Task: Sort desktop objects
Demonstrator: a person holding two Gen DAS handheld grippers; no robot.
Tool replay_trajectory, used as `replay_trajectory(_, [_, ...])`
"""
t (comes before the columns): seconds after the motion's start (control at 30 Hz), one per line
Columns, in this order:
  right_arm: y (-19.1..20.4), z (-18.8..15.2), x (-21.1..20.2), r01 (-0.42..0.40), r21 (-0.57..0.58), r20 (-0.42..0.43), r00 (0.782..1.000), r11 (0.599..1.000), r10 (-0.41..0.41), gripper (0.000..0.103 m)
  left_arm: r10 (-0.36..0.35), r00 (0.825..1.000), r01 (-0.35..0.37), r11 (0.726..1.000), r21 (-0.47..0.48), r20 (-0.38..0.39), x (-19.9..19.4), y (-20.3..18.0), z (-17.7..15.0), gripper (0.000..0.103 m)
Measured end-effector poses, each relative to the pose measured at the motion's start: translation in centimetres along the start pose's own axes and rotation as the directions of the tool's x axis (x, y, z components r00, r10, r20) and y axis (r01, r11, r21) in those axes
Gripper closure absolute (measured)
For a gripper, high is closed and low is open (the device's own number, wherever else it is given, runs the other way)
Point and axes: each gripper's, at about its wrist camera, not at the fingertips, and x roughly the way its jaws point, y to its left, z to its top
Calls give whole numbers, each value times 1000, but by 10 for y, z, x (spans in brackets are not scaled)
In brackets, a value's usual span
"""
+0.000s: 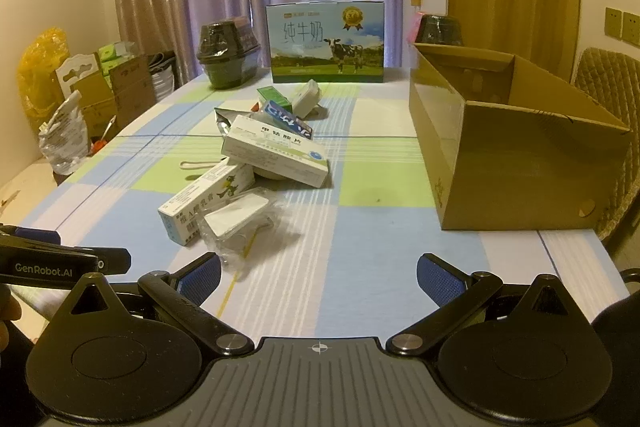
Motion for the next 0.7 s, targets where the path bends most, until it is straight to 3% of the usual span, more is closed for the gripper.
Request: replay_trajectory(0.7, [-1, 1, 0, -4, -5, -4, 1000, 1000, 4, 2, -3, 1000, 3, 1000, -2, -2, -1, 0, 0, 1])
